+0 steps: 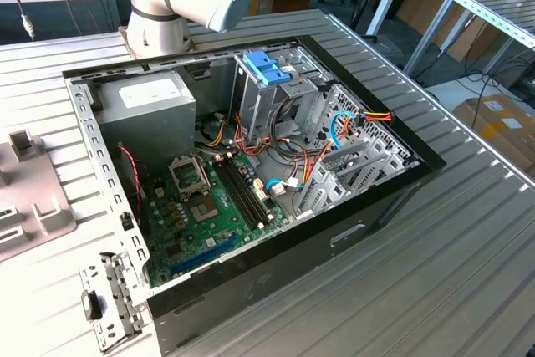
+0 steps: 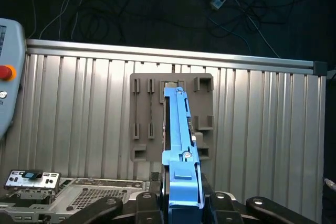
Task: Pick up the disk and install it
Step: 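Pick up the disk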
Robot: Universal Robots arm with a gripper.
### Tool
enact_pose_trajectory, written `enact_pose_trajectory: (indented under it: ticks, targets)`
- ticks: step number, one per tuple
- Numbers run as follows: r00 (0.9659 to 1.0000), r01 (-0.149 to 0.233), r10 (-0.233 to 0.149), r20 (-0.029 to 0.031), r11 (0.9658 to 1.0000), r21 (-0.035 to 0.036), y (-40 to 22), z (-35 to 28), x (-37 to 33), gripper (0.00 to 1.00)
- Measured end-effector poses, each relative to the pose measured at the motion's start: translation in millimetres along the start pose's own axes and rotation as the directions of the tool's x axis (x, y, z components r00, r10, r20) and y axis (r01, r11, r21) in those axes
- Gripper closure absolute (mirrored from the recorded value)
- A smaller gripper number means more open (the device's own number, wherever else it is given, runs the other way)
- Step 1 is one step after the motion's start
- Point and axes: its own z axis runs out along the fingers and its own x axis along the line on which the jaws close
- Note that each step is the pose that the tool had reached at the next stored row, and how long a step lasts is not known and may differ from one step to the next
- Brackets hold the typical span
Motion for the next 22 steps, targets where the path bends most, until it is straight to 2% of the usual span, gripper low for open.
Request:
enact_pose_trajectory:
  ticks: [5, 10, 19, 22]
  targets:
    - [1.0000, 0.000, 0.000, -0.0003, 1.0000, -0.0005, -0.3, -0.3, 0.6, 0.63]
    - [1.0000, 0.000, 0.000, -0.0002, 1.0000, -0.0004, -1.7, -0.7, 7.7, 0.63]
    - [1.0000, 0.000, 0.000, -0.0001, 1.0000, -0.0006, -9.5, -1.5, 18.6, 0.63]
    - [1.0000, 0.000, 0.000, -0.0001, 1.0000, -0.0008, -14.9, -1.9, 20.8, 0.63]
